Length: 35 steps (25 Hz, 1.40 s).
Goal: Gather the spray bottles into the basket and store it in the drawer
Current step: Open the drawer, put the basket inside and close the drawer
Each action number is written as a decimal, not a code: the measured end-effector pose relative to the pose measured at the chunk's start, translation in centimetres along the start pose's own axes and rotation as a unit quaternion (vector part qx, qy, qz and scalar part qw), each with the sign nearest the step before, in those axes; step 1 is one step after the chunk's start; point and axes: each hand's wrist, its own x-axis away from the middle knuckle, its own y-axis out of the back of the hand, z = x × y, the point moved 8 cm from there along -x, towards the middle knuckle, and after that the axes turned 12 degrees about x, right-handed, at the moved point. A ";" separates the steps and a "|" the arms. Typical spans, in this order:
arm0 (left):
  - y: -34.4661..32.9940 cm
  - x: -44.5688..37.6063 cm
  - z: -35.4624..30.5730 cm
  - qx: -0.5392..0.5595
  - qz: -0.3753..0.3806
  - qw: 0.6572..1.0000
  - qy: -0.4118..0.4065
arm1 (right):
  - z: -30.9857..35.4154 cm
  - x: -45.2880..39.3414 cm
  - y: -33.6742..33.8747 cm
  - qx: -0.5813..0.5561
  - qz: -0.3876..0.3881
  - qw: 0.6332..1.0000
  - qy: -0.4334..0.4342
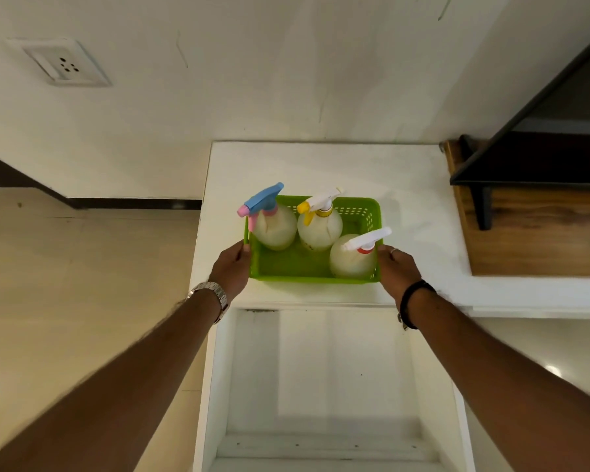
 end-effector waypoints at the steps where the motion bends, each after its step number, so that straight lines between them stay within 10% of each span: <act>1: 0.0 -0.1 0.1 0.011 0.004 1.000 0.005 | 0.0 0.0 -0.1 0.001 -0.006 1.000 0.002; 14: 1.3 11.3 7.1 0.173 0.035 0.982 0.062 | -7.7 10.7 -1.4 -0.027 -0.065 0.998 0.005; 25: 1.1 20.1 24.5 0.085 0.005 0.966 0.245 | -22.3 18.2 -9.2 0.092 0.070 0.992 -0.058; 35: -3.0 17.6 34.7 0.271 -0.050 0.847 0.454 | -34.0 11.9 -17.3 0.065 0.112 0.970 -0.207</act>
